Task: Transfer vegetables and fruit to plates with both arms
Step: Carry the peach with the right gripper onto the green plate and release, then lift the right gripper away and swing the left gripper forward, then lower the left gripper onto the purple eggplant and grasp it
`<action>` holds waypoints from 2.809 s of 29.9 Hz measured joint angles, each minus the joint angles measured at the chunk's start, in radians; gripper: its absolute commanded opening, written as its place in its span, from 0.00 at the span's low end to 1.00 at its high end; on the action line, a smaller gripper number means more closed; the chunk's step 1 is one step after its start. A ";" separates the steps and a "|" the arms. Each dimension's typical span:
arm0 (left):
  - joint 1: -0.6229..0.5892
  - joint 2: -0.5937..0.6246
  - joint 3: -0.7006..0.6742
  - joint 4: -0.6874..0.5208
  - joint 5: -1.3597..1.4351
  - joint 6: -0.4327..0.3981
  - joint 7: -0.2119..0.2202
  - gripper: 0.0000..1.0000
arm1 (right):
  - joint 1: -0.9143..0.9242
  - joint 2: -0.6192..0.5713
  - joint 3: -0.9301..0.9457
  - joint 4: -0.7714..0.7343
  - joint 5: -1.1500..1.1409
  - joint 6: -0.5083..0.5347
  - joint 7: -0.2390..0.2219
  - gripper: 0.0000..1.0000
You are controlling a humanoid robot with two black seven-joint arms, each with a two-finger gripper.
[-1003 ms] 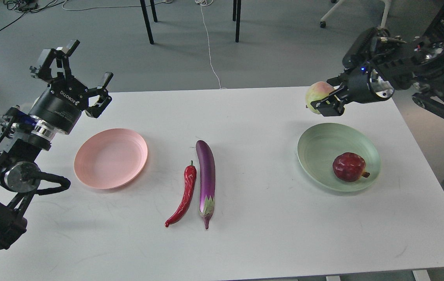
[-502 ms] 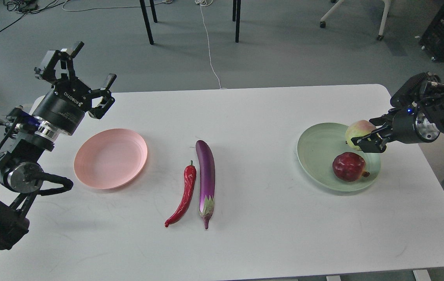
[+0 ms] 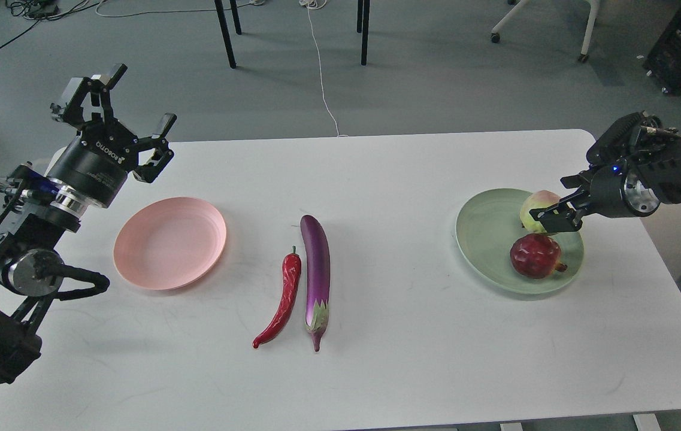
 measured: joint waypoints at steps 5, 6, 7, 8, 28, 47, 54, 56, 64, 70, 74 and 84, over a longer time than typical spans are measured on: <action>-0.011 0.032 0.007 0.000 0.050 0.000 -0.003 1.00 | 0.003 -0.011 0.080 0.023 0.006 0.006 0.000 0.98; -0.013 0.038 0.008 -0.002 0.061 0.000 -0.003 1.00 | 0.004 -0.013 0.091 0.025 0.007 0.007 0.000 0.98; -0.014 0.045 0.009 -0.005 0.076 0.000 -0.003 1.00 | 0.004 -0.016 0.103 0.026 0.010 0.007 0.000 0.98; -0.014 0.053 0.009 -0.010 0.091 0.000 -0.003 1.00 | 0.004 -0.018 0.117 0.027 0.017 0.006 0.000 0.98; -0.086 0.141 0.188 -0.377 1.179 0.000 0.002 1.00 | -0.270 0.145 0.360 0.072 1.332 0.010 0.000 0.98; -0.340 0.019 0.574 -0.244 1.372 0.000 0.209 1.00 | -0.521 0.141 0.728 0.068 1.412 0.067 0.000 0.98; -0.348 0.005 0.569 -0.245 1.290 0.000 0.229 1.00 | -0.536 0.141 0.724 0.067 1.407 0.068 0.000 0.98; -0.350 0.013 0.569 -0.244 1.287 0.000 0.230 1.00 | -0.536 0.138 0.730 0.074 1.406 0.071 0.000 0.98; -0.354 0.041 0.563 -0.244 1.293 0.000 0.236 1.00 | -0.523 0.091 0.759 0.077 1.406 0.073 0.000 0.98; -0.346 -0.017 0.501 -0.244 1.318 0.000 0.244 1.00 | -0.521 0.090 0.758 0.073 1.399 0.074 0.000 0.98; -0.344 -0.033 0.481 -0.253 1.341 0.000 0.259 1.00 | -0.528 0.097 0.754 0.091 1.398 0.071 0.000 0.98; -0.376 0.024 0.486 -0.308 1.319 0.000 0.272 1.00 | -0.566 0.060 0.759 0.167 1.397 0.061 0.000 0.98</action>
